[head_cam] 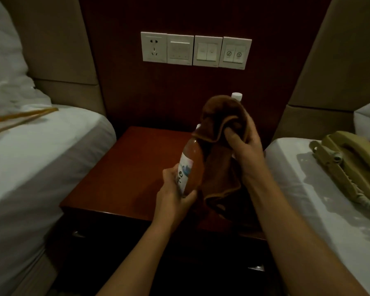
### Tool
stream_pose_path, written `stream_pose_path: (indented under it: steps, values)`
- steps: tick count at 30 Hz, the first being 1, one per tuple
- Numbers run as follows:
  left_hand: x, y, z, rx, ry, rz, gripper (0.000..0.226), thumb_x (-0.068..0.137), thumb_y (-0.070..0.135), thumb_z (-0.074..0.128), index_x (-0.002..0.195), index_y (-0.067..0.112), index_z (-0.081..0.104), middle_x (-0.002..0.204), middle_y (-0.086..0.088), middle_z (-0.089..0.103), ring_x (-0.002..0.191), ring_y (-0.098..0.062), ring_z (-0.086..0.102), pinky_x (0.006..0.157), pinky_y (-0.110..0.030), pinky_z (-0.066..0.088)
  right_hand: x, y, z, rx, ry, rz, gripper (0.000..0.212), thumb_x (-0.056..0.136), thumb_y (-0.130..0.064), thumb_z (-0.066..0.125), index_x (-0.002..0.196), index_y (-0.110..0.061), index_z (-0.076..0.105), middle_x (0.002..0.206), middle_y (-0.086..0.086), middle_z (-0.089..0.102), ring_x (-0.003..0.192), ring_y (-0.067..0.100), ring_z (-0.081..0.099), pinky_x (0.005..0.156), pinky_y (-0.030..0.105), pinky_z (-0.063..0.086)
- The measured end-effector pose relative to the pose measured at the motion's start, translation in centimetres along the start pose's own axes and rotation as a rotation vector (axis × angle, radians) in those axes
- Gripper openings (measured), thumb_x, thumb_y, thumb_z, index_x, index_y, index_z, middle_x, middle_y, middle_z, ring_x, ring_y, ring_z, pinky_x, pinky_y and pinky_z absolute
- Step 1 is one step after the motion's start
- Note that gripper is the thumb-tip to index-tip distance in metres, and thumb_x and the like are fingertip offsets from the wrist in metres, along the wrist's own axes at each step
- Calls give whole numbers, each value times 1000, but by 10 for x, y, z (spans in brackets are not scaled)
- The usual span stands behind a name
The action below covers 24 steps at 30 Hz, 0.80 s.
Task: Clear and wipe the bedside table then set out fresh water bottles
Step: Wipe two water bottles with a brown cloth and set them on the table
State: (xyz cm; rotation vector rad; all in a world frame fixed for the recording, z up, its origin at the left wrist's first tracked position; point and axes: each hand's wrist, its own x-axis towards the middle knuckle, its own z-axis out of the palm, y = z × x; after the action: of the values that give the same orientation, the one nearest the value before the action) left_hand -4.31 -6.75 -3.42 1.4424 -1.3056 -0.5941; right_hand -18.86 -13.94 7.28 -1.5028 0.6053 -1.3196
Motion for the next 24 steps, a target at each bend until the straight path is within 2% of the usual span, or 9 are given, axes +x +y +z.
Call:
stream_pose_path:
  steps: [3,5,6,8,10,13,16,20,24]
  values:
    - [-8,5,-3,46,22,80,32,90,36,60,111,12,59,105,13,60,80,6,63,69,-11,51,-3,8,42,-140,-208,-21,79,74,-12,76,134,-41,34,128,-21,44,115,-7,49,87,14,49]
    - [-1,6,-13,-299,55,-13,30,82,40,70,78,11,76,80,0,71,66,-11,71,59,-22,57,-9,25,57,-186,-217,-38,85,70,-8,79,137,-33,34,131,-17,46,119,-6,48,96,15,44]
    - [1,-1,-13,-476,56,-8,35,62,44,85,74,12,75,73,-2,71,64,-15,71,56,-26,57,-11,33,59,-176,-191,-36,83,71,-8,79,138,-30,34,131,-17,47,120,-5,48,96,16,44]
    - [5,3,-12,-395,71,-13,67,40,51,91,89,18,59,73,5,66,67,-10,68,58,-20,54,-17,45,51,-128,-124,13,81,72,-8,79,138,-27,36,130,-16,47,118,-5,50,93,15,46]
    - [1,5,-4,-221,20,-44,46,75,52,70,98,30,38,86,13,55,77,-8,60,60,-11,48,-26,60,35,-100,-55,73,79,68,-15,81,135,-20,38,126,-11,52,112,-3,55,86,15,49]
    - [9,4,-6,-12,5,-141,13,100,37,42,98,34,30,109,4,54,89,-9,56,78,-28,54,-37,78,13,-162,-107,184,74,66,-26,81,129,-14,44,120,0,60,107,4,61,88,26,54]
    - [13,0,-21,47,-199,-85,54,83,29,68,106,35,20,115,12,44,120,-22,46,101,-48,46,-40,75,2,-219,-232,232,63,76,-9,76,127,-25,44,119,-6,58,105,-5,59,81,16,52]
    - [25,9,-51,312,-263,-159,68,76,29,74,126,28,27,126,13,50,139,-25,30,118,-54,-7,-35,68,-1,-348,-302,203,56,75,-18,77,124,-28,51,119,-6,61,108,4,60,86,23,51]
    - [18,17,-76,-30,-308,-211,117,66,33,85,146,44,-1,150,7,26,139,-17,26,114,-44,23,-32,63,8,-433,-305,123,23,76,-12,77,93,-20,64,96,1,65,88,12,65,75,25,54]
